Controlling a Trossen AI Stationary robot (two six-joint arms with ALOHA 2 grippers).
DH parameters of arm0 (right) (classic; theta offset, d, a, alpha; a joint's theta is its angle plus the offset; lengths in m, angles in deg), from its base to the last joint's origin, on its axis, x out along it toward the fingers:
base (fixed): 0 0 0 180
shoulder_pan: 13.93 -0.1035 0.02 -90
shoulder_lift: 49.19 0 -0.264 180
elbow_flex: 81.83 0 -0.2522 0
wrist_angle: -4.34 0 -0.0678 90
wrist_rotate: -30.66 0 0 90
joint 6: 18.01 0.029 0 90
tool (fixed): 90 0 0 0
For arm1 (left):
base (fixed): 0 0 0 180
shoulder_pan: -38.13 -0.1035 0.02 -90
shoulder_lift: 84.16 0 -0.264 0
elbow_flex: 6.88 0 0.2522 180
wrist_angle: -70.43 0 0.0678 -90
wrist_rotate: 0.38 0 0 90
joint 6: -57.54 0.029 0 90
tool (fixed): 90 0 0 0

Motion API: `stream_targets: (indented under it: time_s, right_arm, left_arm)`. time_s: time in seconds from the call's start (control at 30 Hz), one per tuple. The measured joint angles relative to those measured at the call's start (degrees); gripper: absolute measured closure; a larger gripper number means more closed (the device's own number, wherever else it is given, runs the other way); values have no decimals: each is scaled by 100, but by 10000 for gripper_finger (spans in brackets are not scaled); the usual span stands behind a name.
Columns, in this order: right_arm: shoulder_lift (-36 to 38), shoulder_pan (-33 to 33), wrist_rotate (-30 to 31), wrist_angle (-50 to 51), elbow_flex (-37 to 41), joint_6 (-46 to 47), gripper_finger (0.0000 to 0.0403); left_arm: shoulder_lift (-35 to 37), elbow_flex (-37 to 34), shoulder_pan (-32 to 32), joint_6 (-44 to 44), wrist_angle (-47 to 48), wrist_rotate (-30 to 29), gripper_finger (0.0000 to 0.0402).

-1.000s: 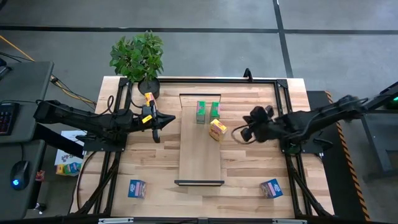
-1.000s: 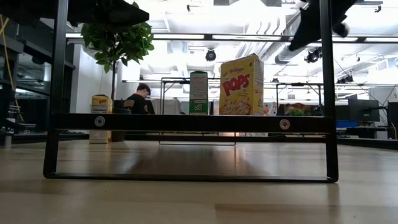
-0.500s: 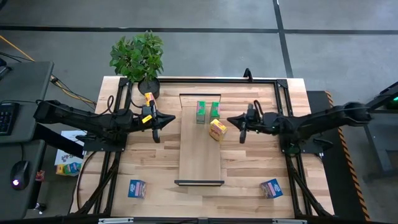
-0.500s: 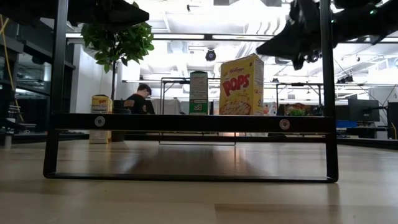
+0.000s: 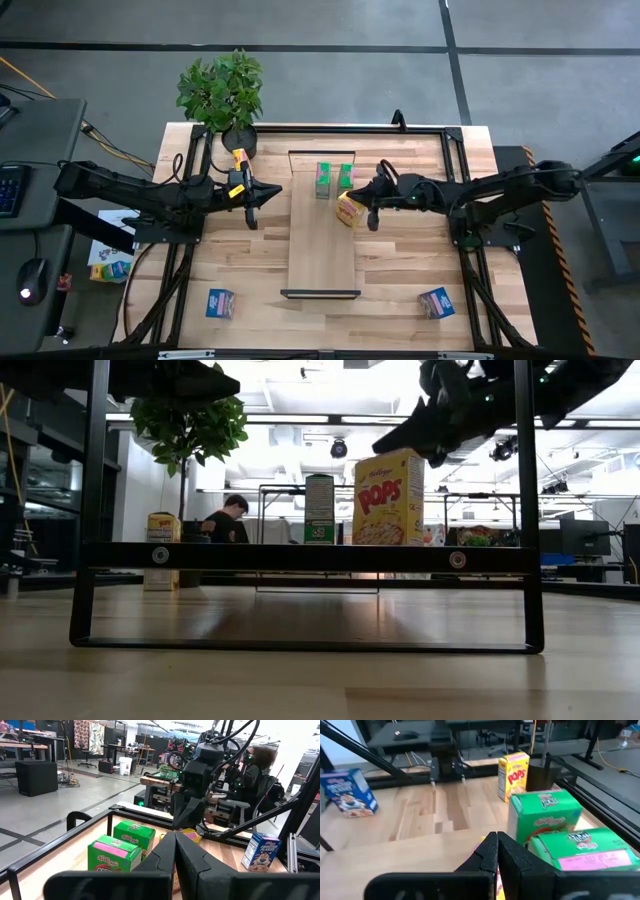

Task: Stack cereal on shelf
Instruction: Put the right yellow cereal box on the shelf

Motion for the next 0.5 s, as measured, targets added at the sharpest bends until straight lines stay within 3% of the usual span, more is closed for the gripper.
stream_targets:
  time_s: [0.5]
  right_arm:
    - [2,64,-323,249,-12,50,403]
  left_arm:
    - [0,0,0,0,3,0,401]
